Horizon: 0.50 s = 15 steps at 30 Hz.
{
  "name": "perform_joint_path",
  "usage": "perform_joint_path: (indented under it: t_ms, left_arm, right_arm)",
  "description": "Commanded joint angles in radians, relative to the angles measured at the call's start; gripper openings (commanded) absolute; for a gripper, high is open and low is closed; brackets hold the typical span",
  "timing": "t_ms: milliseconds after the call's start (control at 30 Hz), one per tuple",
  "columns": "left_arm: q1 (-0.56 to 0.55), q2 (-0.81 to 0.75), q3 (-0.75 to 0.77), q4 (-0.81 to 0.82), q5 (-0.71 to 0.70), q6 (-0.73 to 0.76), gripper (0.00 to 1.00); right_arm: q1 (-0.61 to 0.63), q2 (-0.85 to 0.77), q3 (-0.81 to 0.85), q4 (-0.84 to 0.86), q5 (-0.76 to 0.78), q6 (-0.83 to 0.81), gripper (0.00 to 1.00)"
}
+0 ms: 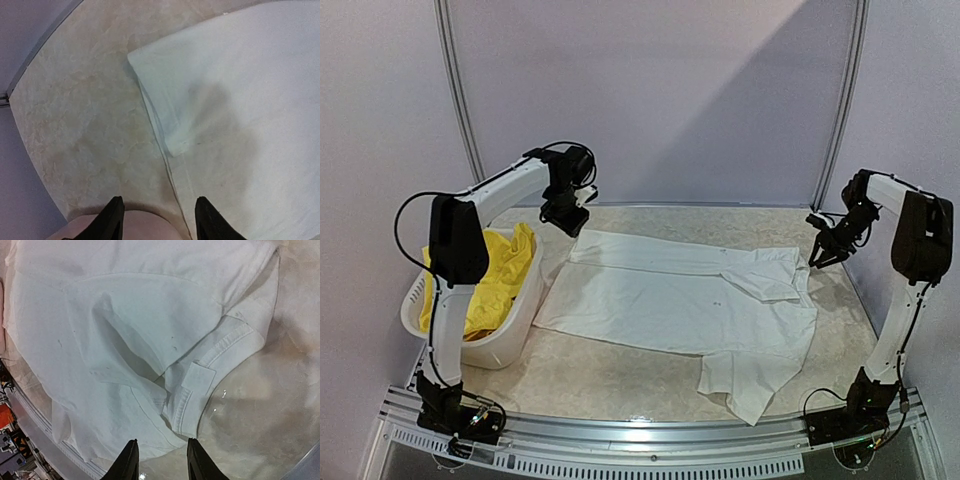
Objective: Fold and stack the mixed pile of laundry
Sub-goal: Fold the flattened T-shirt at the center of the board, then smooth out the 1/3-folded T-shirt at the center of the board.
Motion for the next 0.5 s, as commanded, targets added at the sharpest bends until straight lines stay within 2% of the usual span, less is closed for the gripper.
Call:
perform_joint_path:
  t_ms: [0,167,300,467]
  left_arm:
    - [-0.06,-0.09,-0.109,0.007,0.111,-0.064,0.5]
    - [-0.136,-0.128,-0.267,0.004,0.216,-0.095,0.5]
    - [-0.188,-0.111,-0.344,0.003,0.212,-0.09,0.49]
    - [-0.2,-0.09,-0.388,0.014,0.231,-0.108,0.43]
  right_arm:
    - [0.001,-0.001,-0.078,0.012,0.063,0.059,0.34]
    - [0.002,-0.04,-0.224,0.083,0.14,-0.008,0.34]
    - [0.001,-0.071,-0.313,0.127,0.16,-0.06,0.33]
    - [0.0,-0.066,-0.377,0.176,0.159,-0.062,0.29]
